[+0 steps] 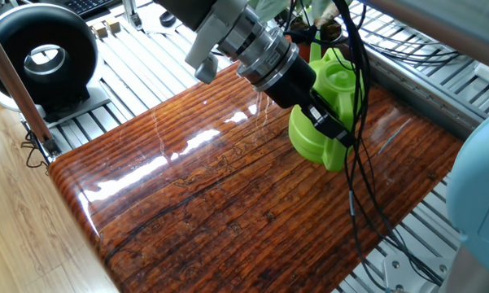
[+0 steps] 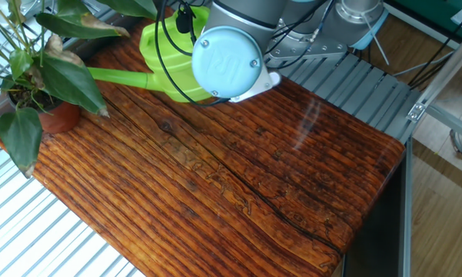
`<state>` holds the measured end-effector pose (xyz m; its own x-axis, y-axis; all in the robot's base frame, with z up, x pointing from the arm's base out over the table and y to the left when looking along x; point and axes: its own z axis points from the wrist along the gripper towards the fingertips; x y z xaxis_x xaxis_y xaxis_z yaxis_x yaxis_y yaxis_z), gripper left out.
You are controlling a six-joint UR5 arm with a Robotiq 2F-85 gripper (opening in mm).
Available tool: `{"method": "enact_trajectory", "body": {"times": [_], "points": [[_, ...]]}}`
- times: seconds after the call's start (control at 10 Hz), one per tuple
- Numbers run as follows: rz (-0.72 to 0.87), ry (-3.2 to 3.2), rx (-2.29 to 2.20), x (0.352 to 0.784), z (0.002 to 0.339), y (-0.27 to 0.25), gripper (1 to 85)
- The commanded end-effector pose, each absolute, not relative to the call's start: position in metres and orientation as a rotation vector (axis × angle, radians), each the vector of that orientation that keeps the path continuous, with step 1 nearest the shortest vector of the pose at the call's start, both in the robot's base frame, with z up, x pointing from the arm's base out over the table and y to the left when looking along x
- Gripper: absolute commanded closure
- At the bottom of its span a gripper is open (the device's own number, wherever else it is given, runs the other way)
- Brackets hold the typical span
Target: Water the plant
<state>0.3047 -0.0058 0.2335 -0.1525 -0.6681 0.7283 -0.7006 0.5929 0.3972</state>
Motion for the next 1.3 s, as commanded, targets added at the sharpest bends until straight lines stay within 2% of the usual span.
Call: {"method": "enact_trajectory", "body": {"times": [0.0, 1.2], "points": [[0.013, -1.863, 1.122, 0.3050, 0.2330, -0.0031, 84.3], [-0.026, -1.853, 1.148, 0.3037, 0.2415, -0.0082, 84.3]]}}
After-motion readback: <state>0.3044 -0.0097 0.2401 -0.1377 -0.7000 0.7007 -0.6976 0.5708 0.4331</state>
